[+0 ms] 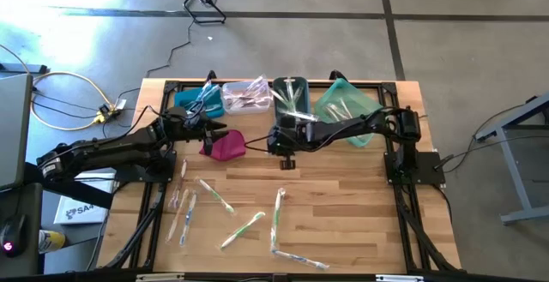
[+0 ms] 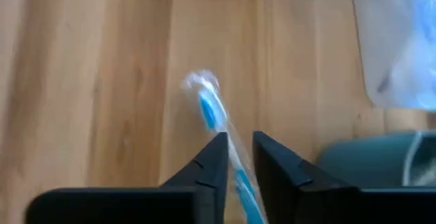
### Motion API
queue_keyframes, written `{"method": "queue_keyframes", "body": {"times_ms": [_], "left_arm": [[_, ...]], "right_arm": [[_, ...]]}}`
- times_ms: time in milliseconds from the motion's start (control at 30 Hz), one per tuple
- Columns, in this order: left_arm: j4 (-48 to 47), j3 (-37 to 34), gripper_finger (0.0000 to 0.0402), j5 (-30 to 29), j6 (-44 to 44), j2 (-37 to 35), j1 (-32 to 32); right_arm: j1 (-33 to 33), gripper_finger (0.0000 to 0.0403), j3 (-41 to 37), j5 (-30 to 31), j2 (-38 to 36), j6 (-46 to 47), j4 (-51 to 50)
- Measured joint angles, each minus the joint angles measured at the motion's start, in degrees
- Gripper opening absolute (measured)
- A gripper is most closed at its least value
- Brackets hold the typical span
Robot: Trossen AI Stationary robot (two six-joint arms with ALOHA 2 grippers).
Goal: Pick & Place Toothbrushes
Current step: Put the blue toothbrush into the blue bin
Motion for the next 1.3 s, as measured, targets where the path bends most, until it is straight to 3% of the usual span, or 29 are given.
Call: {"method": "queue_keyframes", "body": {"times_ms": [233, 400, 1033, 1300], "left_arm": [[0.0, 0.0, 0.0155, 0.0, 0.0, 0.0, 0.0], [0.0, 0.0, 0.0155, 0.0, 0.0, 0.0, 0.0], [-0.4, 0.0, 0.0155, 0.0, 1.1, 0.0, 0.0], [-0.4, 0.0, 0.0155, 0.0, 1.1, 0.0, 0.0]], "right_arm": [[0.0, 0.0145, 0.0, -0.9, 0.0, -1.1, -0.3], [-0.8, 0.0179, 0.0, -6.9, 0.9, -1.8, 0.4], [-3.4, 0.0183, -0.1, -10.3, 6.9, -1.8, 6.0], [-3.3, 0.0161, 0.2, -13.0, 9.2, -1.5, 7.5]]}}
